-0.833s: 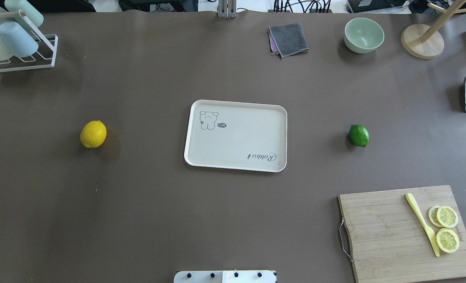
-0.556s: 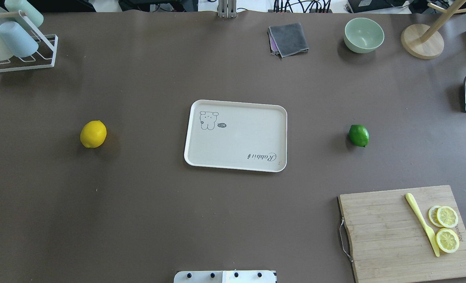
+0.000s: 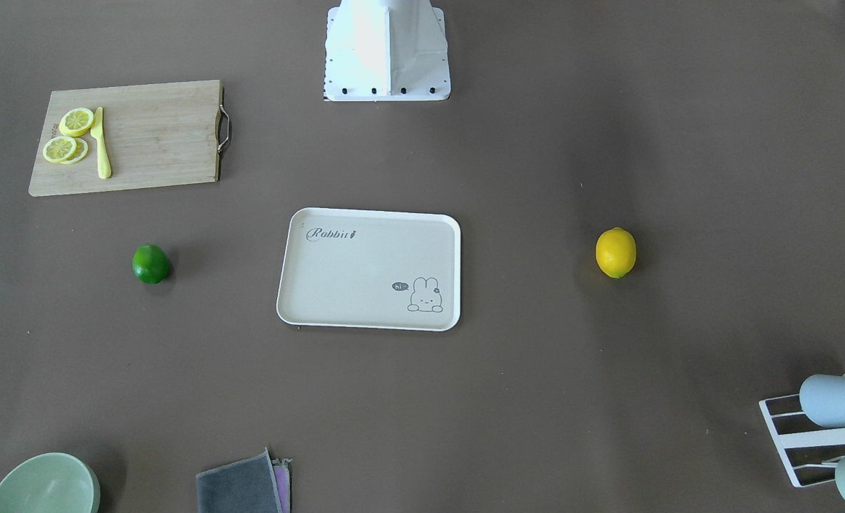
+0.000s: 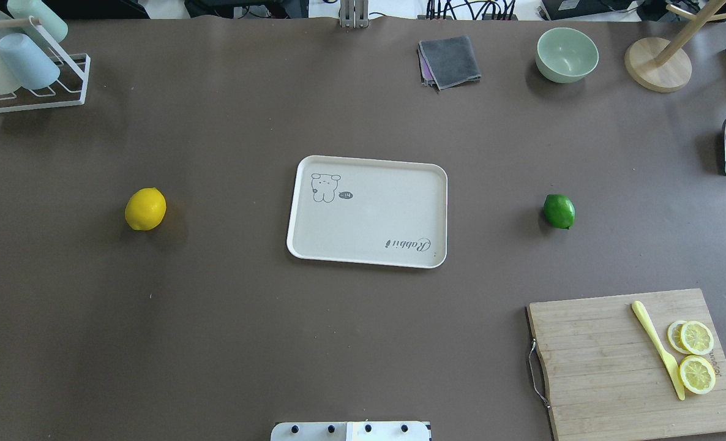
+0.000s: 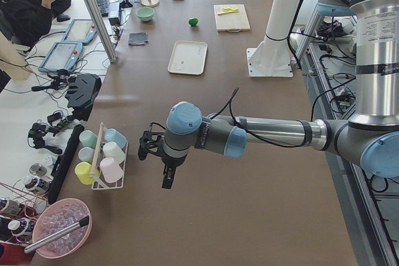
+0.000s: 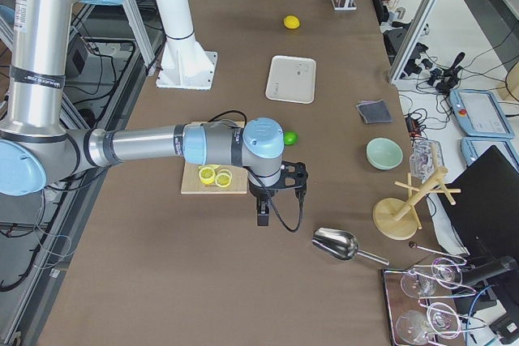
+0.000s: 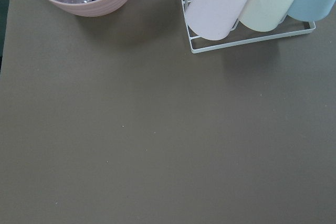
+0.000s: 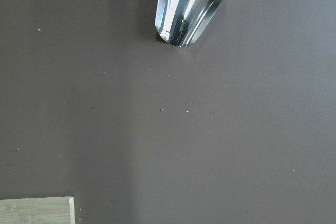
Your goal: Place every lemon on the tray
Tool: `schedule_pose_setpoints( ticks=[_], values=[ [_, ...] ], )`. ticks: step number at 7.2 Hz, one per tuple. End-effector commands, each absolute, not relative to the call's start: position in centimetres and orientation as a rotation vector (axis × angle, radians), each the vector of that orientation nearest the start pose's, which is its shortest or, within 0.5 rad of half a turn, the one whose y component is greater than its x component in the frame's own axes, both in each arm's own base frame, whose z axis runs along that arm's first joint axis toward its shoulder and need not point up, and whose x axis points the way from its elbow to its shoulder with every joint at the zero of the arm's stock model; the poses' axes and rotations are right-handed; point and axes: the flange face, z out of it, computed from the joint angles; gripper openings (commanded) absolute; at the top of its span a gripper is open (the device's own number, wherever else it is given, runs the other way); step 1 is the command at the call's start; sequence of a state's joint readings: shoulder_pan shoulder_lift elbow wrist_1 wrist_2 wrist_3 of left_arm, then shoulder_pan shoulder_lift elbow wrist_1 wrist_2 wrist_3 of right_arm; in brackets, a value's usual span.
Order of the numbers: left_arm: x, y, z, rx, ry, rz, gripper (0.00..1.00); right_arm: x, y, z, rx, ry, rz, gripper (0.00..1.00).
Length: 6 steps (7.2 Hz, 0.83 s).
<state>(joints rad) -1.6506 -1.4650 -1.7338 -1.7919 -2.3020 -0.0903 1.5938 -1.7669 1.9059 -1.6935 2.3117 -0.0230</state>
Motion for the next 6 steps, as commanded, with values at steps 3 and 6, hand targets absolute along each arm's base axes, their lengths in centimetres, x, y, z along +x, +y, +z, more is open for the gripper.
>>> schedule_pose_setpoints(
  ticks=[3, 6],
  values=[
    [-10.28, -45.69, 60.69, 0.261, 0.728, -0.059, 0.98, 7.46, -40.54, 59.67, 0.034, -0.751, -0.012, 1.0],
    [-10.34, -45.59, 60.99, 0.255, 0.728, -0.062, 0.98, 7.48, -40.82, 59.19, 0.048, -0.749, -0.021, 1.0]
  ],
)
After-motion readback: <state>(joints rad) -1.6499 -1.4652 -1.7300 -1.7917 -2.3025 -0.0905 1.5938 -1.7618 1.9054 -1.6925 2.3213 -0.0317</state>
